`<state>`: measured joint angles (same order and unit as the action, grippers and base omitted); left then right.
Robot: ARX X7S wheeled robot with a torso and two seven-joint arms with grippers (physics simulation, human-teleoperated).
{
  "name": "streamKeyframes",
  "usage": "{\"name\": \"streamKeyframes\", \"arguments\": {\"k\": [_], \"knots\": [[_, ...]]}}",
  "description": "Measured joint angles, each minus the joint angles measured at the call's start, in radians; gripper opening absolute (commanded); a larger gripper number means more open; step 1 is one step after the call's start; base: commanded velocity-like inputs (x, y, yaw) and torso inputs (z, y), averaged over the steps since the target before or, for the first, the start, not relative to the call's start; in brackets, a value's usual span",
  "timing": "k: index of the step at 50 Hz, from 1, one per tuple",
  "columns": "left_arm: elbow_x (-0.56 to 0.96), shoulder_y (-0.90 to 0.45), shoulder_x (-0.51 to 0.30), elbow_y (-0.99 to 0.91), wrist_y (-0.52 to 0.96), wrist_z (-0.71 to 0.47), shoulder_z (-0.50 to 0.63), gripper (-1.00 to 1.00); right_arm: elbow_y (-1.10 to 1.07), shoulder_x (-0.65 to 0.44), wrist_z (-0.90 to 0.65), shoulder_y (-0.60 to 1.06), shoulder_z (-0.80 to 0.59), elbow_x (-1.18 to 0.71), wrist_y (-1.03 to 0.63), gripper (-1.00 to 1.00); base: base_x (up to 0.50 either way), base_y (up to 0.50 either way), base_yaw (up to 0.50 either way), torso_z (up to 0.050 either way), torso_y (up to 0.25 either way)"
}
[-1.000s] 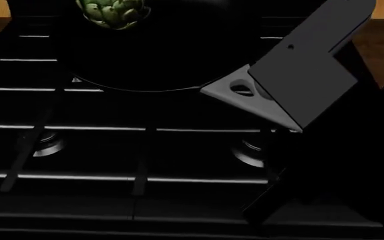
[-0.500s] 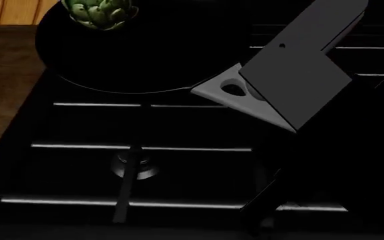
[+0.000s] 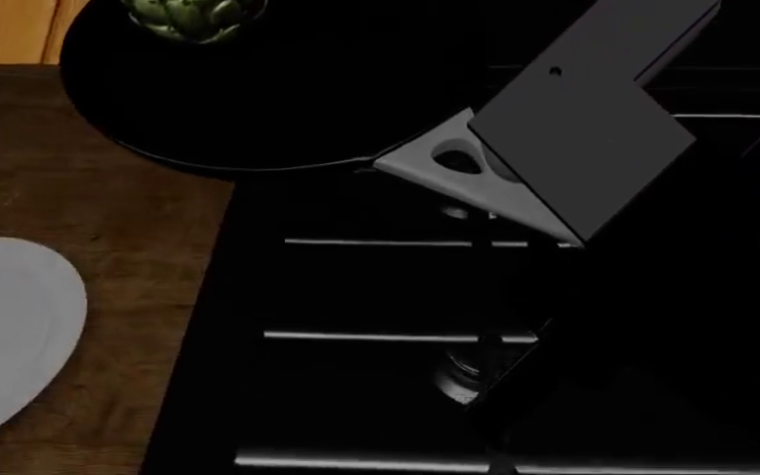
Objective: Pick up the pan and dump the vegetables in it onto the plate. Then return the pan to the stove.
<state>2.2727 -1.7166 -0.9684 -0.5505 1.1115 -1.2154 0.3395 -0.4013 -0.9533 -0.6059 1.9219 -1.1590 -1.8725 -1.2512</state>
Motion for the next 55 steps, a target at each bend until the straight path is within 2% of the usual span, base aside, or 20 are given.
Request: {"name": "streamKeyframes", "arguments": {"k": [24,40,55], "knots": [[0.057,-0.022,-0.042,-0.04,-0.04,-0.015,-0.015,1.0,0.0,0.006,-0.013,-0.009,-0.004,-0.009,0.007,-1.0,0.13,0.5,0.0,0.001,0.004],[0.068,-0.038,-0.042,-0.045,-0.047,-0.018,-0.002,1.0,-0.027,0.013,-0.027,0.013,-0.006,-0.019,-0.009,-1.0,0.0,0.0,0.0,0.001,0.003],[0.084,-0.018,-0.073,-0.065,-0.066,-0.003,-0.027,1.0,-0.096,0.014,-0.182,0.103,-0.047,-0.083,-0.106,-1.0,0.0,0.0,0.0,0.001,0.003]]}}
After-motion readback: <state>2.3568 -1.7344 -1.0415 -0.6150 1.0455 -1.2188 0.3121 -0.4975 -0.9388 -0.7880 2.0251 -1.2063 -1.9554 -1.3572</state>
